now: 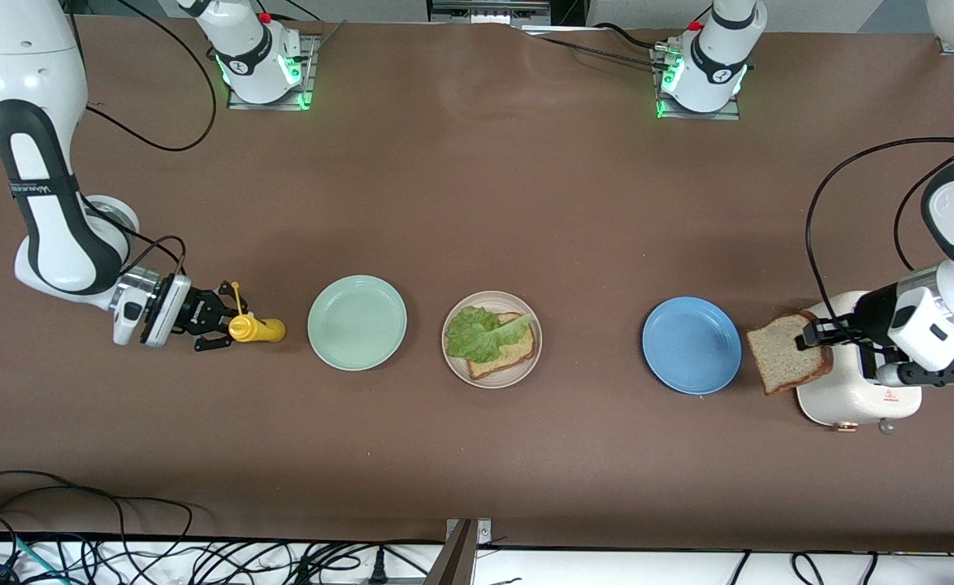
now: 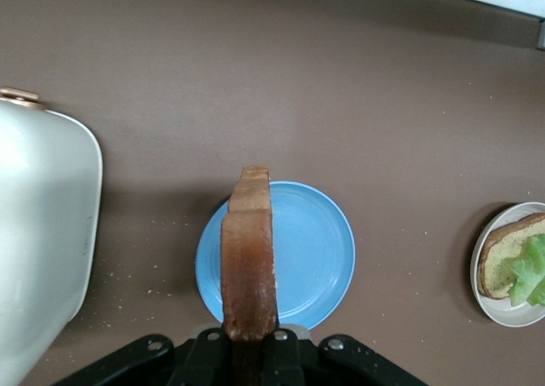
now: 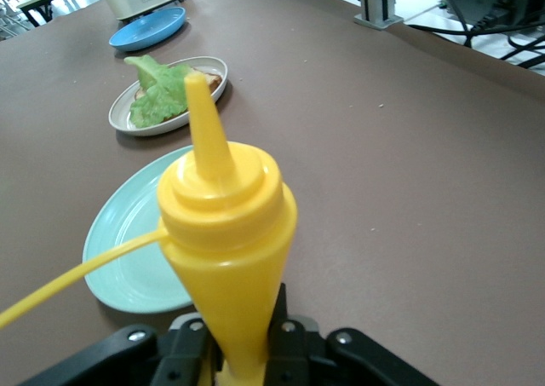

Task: Make sandwich on beige plate with both arms
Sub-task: 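Lift the bread with the left gripper while the right gripper lifts the bottle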

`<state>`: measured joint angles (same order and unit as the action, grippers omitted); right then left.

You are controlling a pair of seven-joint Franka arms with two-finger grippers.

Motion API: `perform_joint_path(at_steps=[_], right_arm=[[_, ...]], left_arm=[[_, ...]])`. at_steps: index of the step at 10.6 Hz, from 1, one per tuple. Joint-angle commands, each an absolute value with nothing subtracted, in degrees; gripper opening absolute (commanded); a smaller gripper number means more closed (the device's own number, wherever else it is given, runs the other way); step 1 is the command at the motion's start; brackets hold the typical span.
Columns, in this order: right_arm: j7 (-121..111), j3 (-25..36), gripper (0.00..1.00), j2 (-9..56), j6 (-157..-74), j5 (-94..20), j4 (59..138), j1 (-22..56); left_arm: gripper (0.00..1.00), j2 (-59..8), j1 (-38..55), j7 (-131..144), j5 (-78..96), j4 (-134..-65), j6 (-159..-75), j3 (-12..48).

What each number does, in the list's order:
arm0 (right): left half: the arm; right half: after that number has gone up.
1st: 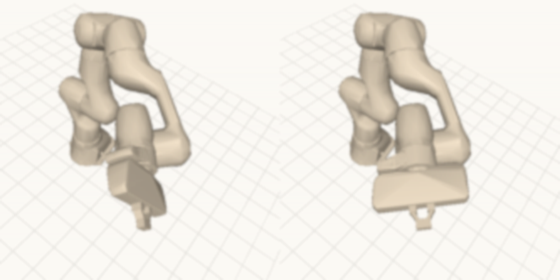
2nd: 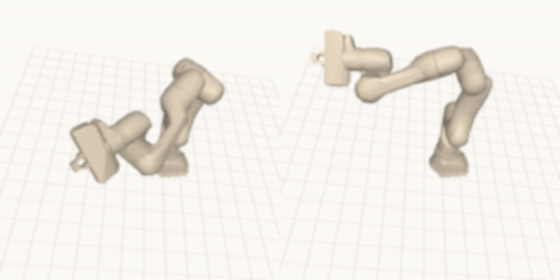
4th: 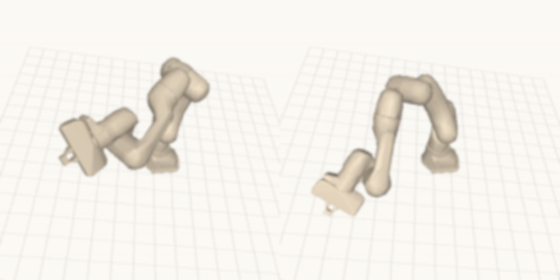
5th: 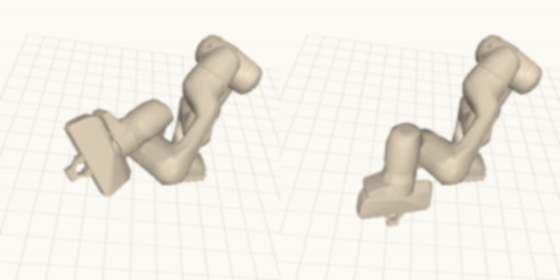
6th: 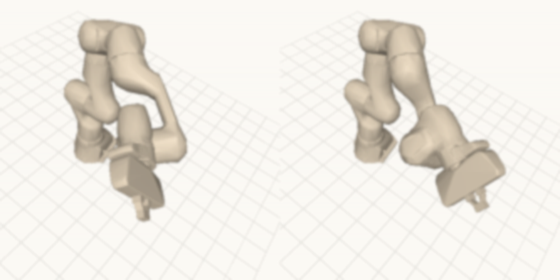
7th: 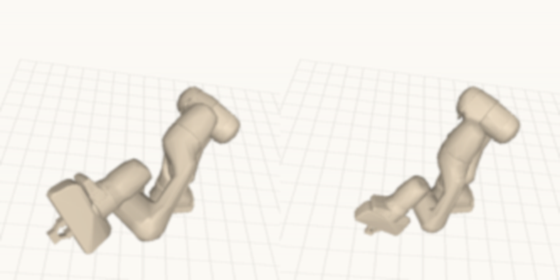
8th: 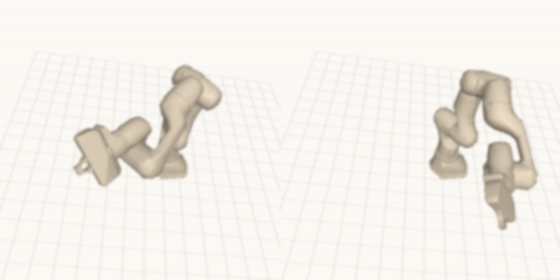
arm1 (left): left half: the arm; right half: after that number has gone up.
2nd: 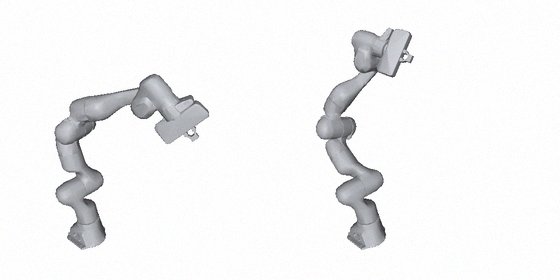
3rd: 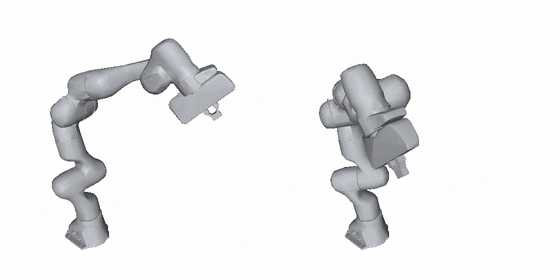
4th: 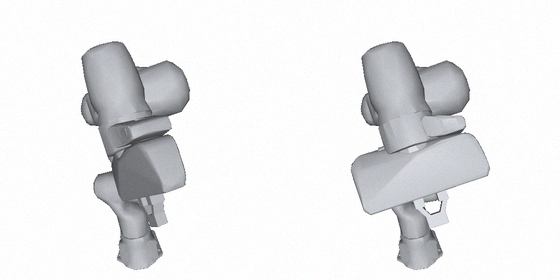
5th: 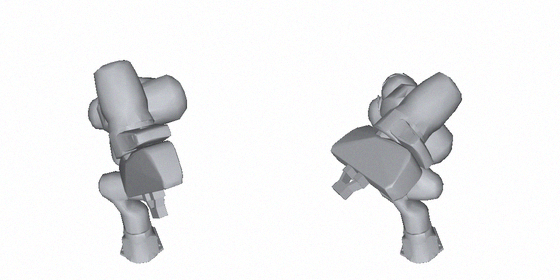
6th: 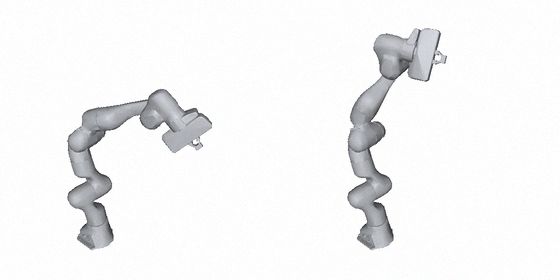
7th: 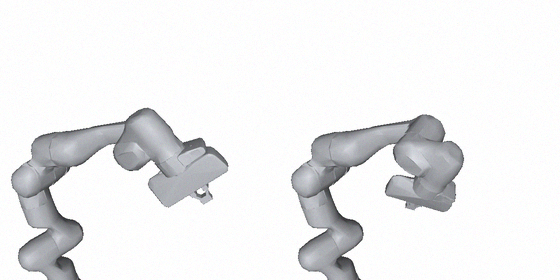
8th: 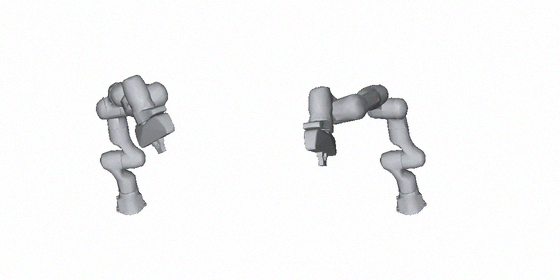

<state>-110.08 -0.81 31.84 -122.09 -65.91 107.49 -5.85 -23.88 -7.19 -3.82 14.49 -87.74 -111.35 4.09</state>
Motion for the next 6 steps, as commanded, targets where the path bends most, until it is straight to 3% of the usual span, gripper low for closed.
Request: perform_joint_path(at_steps=[1, 6], right_arm=[[-98.7, -2.7, 0.0, 28.9, -122.0, -58.8, 105.4, -5.5], [-65.9, -7.8, 0.0, 27.9, -122.4, -28.2, 95.2, -1.2]], left_arm=[[0.0, -22.9, -6.4, -4.0, 15.6, -89.3, -111.1, 3.8], [0.0, -23.3, -6.2, -4.2, 15.6, -90.0, -111.1, 3.8]])
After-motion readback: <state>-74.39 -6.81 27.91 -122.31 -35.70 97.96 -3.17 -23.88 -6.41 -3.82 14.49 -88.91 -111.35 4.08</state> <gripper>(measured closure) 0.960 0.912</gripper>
